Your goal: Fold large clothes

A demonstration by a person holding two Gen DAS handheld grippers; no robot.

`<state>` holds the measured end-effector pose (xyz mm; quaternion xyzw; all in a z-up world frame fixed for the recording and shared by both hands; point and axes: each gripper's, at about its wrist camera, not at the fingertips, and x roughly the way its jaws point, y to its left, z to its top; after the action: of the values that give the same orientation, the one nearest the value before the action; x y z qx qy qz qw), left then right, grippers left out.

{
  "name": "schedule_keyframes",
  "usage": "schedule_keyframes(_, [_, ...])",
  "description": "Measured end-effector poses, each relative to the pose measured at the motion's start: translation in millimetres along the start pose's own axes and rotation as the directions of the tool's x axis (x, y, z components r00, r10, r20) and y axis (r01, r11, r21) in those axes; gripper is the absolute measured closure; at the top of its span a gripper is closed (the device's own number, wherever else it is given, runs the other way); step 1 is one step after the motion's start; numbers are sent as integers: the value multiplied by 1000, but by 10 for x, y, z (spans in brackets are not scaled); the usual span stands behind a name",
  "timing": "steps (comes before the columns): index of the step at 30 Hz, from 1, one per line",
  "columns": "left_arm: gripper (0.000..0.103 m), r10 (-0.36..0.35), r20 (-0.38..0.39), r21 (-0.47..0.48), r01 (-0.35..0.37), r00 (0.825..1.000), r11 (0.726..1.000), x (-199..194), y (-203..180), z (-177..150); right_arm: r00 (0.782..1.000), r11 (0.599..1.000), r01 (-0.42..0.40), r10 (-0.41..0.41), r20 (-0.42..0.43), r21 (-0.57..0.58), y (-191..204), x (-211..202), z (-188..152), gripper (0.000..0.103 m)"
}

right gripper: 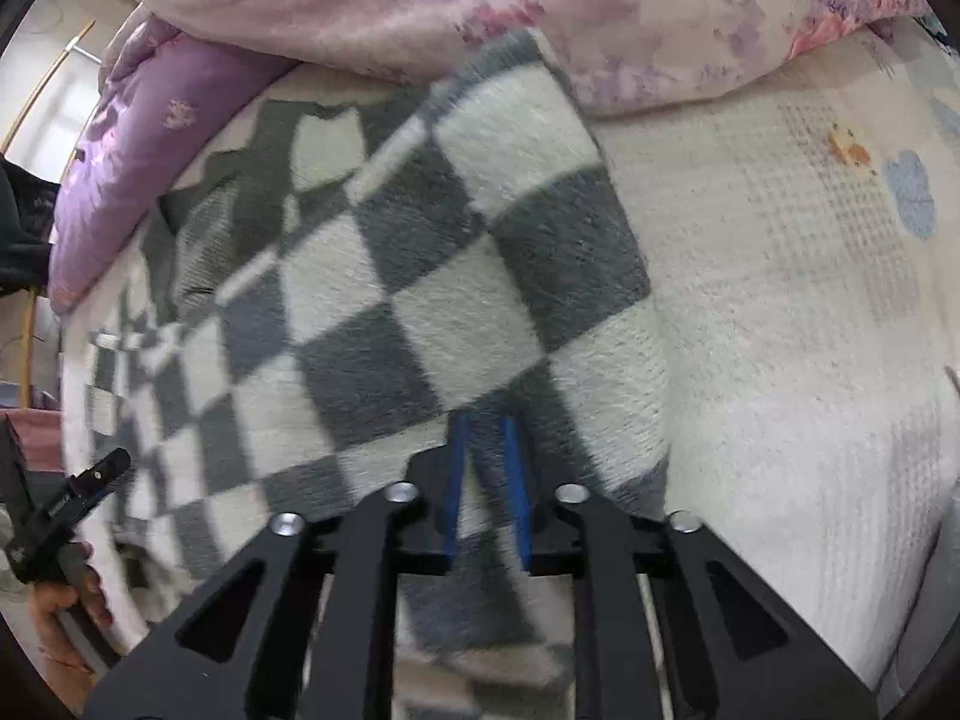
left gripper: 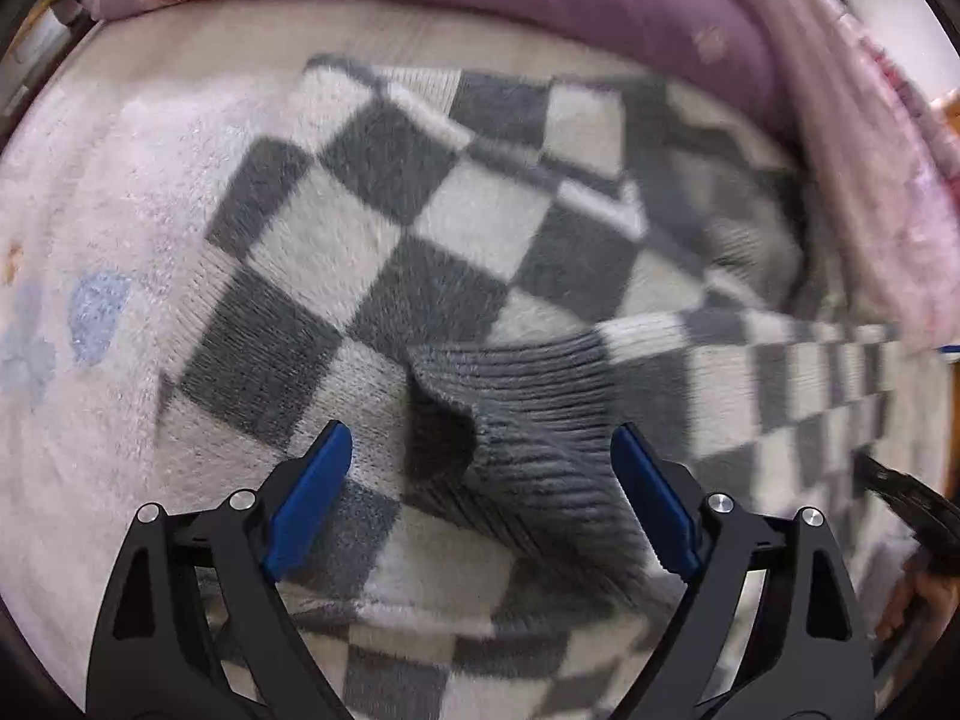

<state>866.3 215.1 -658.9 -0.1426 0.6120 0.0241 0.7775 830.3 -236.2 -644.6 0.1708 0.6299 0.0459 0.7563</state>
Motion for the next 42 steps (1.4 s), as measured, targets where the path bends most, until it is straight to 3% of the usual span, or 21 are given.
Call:
schedule_keyframes(1, [14,-30,15,1,30,999,1000,-95,75,49,1000,1000,7,-7,23,-30,64,-94,37,72])
schedule_keyframes(2, [14,-72,33,-11,73,997,997,-192,160,131,998,998,35,-32,48,-56,123,-179,98,53])
schedule_keyframes(3, [14,-88,54,-29,90,995,996,-273,263,238,996,996,55,-51,66,-65,159,-229,171,46])
schedule_keyframes(5, [14,-94,83,-73,100,992,992,-350,468,450,993,993,82,-74,96,-79,207,-289,391,47])
schedule_keyframes(8, [14,-29,107,-130,43,994,990,-334,719,878,987,992,117,-112,113,-40,152,-278,720,47])
schedule_keyframes(11, [14,36,88,-101,-27,995,995,-191,798,1227,990,996,75,-81,116,57,23,-196,984,46])
schedule_keyframes(13, [14,55,74,-66,-50,996,997,-31,788,1432,995,991,59,-68,74,118,-72,-36,1165,46])
schedule_keyframes(16, [14,96,6,-20,-96,995,995,199,721,1512,995,984,94,-100,31,153,-136,136,1287,46])
schedule_keyframes(18, [14,140,-23,28,-140,990,990,346,650,1555,998,985,68,-70,2,158,-134,269,1344,46])
schedule_keyframes(22, [14,165,-68,31,-163,984,986,513,677,1657,998,984,55,-51,-29,167,-180,423,1365,46])
schedule_keyframes(23, [18,167,-68,40,-165,984,986,517,675,1674,998,984,56,-51,-35,168,-206,436,1354,47])
schedule_keyframes(25, [39,136,-56,65,-133,989,989,550,581,1727,998,984,56,-49,-50,171,-239,501,1332,53])
schedule_keyframes(26, [57,119,-53,70,-115,991,991,555,541,1760,998,982,52,-44,-47,181,-255,515,1328,58])
schedule_keyframes(28, [65,135,-28,77,-133,990,988,512,483,1748,999,980,23,-15,-40,198,-270,530,1287,67])
schedule_keyframes(29, [77,148,-21,87,-146,989,986,504,450,1732,999,982,32,-26,-32,189,-257,513,1273,76])
schedule_keyframes(30, [80,155,-9,90,-154,988,984,456,436,1684,999,985,33,-31,-14,167,-217,475,1245,83])
schedule_keyframes(35, [85,95,113,112,-108,989,988,-15,366,1518,994,995,41,-50,96,94,-25,134,1027,86])
schedule_keyframes(42, [86,-43,269,131,8,962,991,-954,276,981,957,999,-42,32,290,30,165,-750,419,86])
